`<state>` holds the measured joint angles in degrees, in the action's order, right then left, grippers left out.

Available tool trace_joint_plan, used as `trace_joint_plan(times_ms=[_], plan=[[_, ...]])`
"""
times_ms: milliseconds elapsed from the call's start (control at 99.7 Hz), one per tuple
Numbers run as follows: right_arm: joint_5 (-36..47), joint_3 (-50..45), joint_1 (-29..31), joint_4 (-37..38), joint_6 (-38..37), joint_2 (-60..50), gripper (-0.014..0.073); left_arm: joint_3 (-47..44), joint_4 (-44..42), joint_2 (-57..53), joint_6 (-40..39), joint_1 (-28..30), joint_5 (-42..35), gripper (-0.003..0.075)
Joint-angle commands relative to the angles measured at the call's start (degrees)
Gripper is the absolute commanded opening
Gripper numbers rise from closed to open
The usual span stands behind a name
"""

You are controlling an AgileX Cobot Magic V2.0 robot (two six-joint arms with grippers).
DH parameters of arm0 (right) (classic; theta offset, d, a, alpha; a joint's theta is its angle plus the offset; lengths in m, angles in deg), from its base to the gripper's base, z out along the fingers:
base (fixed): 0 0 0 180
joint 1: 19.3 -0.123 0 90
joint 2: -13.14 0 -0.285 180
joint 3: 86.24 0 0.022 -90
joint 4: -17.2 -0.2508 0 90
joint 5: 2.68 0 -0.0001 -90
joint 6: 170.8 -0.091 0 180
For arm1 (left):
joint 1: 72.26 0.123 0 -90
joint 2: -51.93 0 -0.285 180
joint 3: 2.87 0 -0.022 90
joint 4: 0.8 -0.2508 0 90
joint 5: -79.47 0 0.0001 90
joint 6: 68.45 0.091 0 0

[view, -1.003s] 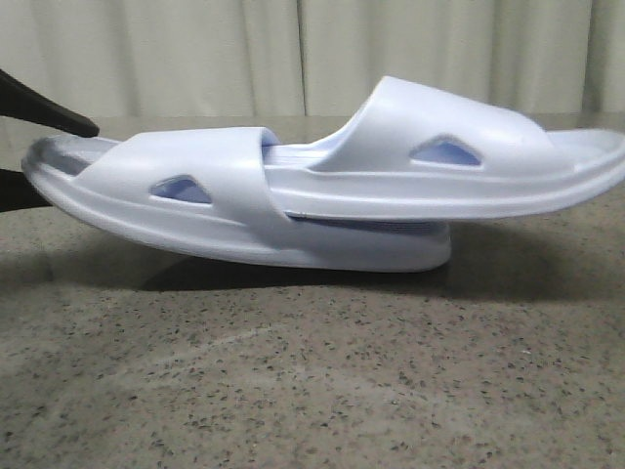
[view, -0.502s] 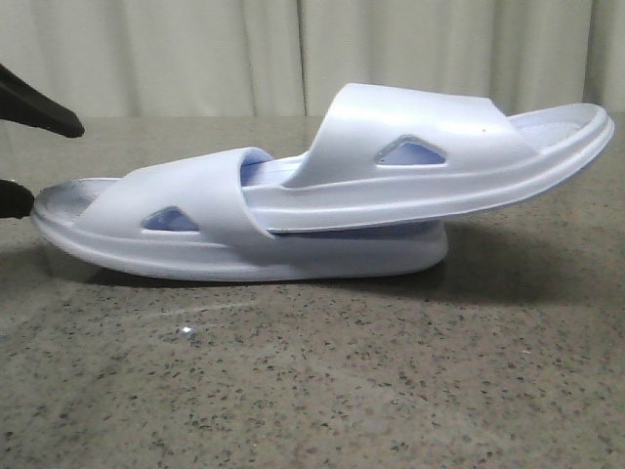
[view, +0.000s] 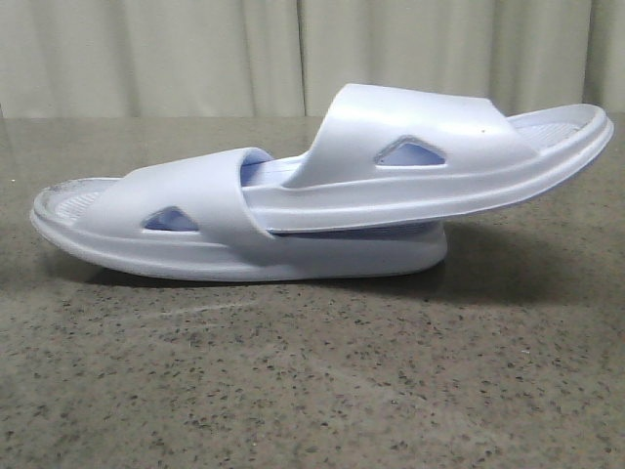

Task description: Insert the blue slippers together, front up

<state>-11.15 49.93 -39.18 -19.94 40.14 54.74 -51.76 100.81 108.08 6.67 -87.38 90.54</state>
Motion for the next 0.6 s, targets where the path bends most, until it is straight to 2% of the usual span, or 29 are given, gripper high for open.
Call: trace_joint_plan(times_ms=[0, 341, 592], plan=[[3.01, 2.10, 0.39, 3.29, 0.60, -0.38, 0.0517, 1.95, -3.60, -5.18, 1.62, -0.41, -0.36, 0.0384], [3.39, -0.49, 0.63, 9.99, 0.60, -8.56, 0.0517, 0.93, -13.90, -21.11, 1.62, -0.41, -4.25, 0.0384], [3.16, -8.13, 3.82, 9.98, 0.60, -20.06, 0.0517, -5.64, -14.68, -30.43, 1.62, -0.41, -8.00, 0.0384]])
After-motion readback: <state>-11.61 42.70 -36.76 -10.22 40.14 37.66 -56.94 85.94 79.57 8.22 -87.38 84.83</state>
